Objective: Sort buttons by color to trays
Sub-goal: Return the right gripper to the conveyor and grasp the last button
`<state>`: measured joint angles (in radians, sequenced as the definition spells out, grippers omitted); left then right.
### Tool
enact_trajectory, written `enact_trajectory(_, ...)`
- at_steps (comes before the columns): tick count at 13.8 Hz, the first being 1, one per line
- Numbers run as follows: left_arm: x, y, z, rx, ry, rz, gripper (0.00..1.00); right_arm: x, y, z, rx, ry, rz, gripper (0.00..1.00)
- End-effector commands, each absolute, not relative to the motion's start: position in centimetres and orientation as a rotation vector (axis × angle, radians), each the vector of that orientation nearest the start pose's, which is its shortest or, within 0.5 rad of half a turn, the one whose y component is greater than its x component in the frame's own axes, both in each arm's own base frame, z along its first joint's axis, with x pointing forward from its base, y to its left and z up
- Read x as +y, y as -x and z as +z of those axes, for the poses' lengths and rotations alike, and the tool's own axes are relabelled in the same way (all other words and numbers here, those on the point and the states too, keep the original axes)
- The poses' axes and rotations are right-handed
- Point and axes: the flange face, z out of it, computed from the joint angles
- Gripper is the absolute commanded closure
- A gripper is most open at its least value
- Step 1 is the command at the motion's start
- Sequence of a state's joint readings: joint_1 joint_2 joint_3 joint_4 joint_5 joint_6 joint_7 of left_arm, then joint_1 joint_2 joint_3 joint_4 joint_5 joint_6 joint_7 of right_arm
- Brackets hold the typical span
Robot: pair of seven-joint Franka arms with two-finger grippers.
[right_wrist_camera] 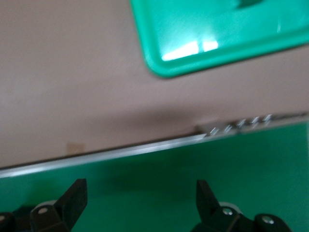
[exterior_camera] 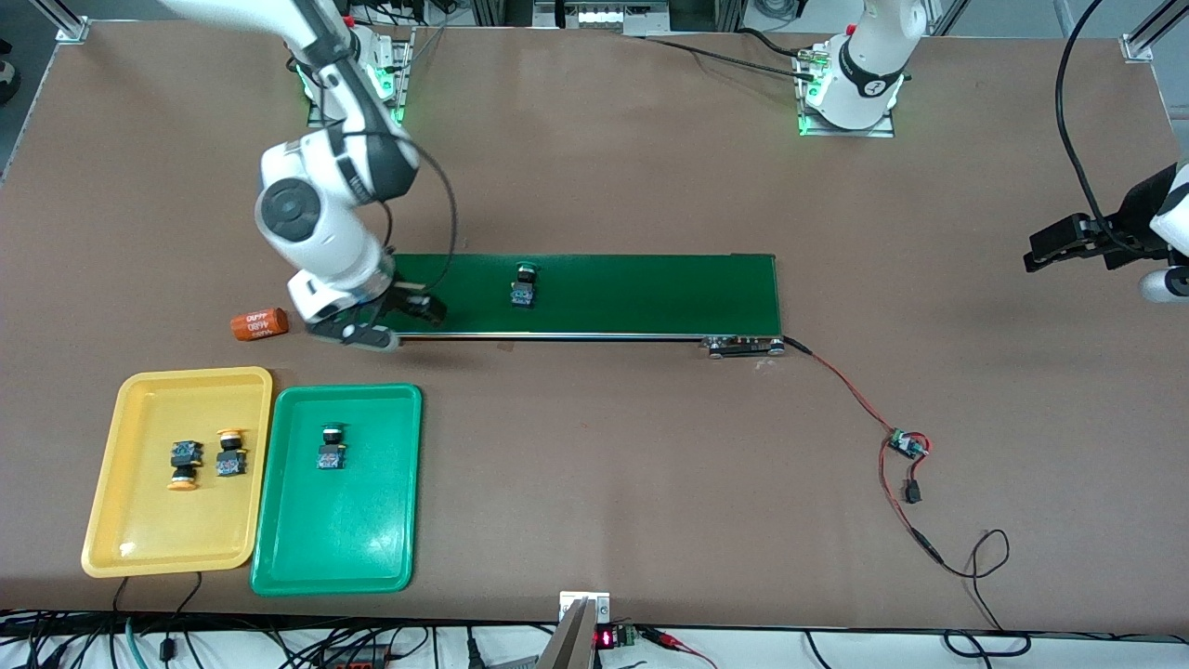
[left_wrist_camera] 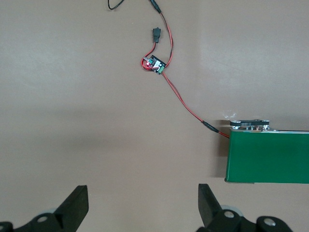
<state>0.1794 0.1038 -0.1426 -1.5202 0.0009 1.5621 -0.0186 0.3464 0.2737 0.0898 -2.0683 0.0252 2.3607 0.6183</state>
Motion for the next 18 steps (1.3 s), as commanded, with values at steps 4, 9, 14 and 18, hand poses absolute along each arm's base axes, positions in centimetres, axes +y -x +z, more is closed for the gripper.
enact_trajectory(4,2.6,-57.9,59.1,-0.068,3.149,0.095,0.00,31.9,-48.8,29.4,0.395,3.086,0.041,0.00)
enact_trajectory(9,2.6,-57.9,59.1,-0.068,3.149,0.095,0.00,34.0,-48.4,28.2,0.378,3.082,0.029,0.00)
enact_trajectory(14,2.6,-57.9,59.1,-0.068,3.149,0.095,0.00,35.3,-48.9,26.1,0.235,3.134,-0.035,0.34)
enact_trajectory(18,2.5,-57.9,59.1,-0.068,3.151,0.095,0.00,34.1,-49.5,24.7,0.135,3.166,-0.018,0.66)
